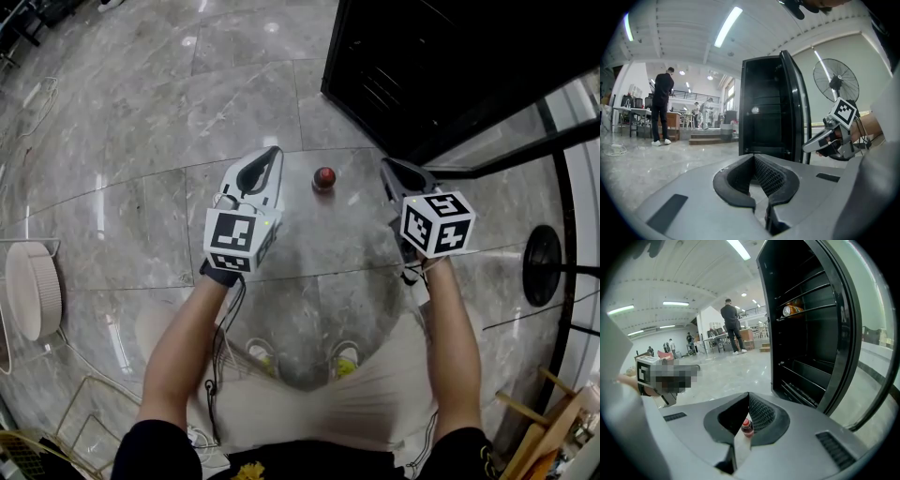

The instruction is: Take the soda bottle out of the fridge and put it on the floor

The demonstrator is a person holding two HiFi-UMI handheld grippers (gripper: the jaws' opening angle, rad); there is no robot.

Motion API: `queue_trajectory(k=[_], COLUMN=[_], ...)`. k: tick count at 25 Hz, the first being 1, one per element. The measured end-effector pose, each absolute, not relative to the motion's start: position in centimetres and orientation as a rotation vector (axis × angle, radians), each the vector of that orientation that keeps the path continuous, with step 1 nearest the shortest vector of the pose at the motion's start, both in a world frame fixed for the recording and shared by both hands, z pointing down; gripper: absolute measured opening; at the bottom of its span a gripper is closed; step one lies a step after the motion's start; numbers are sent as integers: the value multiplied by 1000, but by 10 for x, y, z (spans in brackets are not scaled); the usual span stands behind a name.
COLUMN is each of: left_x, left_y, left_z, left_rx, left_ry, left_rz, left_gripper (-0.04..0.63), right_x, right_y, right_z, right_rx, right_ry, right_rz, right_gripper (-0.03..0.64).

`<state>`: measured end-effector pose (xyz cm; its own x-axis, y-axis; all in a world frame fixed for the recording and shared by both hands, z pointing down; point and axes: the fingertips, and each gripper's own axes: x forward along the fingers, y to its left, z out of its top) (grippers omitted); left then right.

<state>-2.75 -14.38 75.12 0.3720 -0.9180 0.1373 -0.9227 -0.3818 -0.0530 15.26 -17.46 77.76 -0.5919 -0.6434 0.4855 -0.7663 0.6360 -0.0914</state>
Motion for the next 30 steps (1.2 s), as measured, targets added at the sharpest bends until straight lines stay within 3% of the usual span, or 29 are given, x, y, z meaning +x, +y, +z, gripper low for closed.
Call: queue_trajectory(k=[30], left_x=[-37], left_y=[-145], left_z=[755], left_rx=[2553], left_ry=[-1758], left_rz=[249], left_gripper=[17], right_x=[146], right_y=[-176], right_z=[781], right_rx=[1094], right_ry=[-2450], right_rz=[407], right_gripper=[-3])
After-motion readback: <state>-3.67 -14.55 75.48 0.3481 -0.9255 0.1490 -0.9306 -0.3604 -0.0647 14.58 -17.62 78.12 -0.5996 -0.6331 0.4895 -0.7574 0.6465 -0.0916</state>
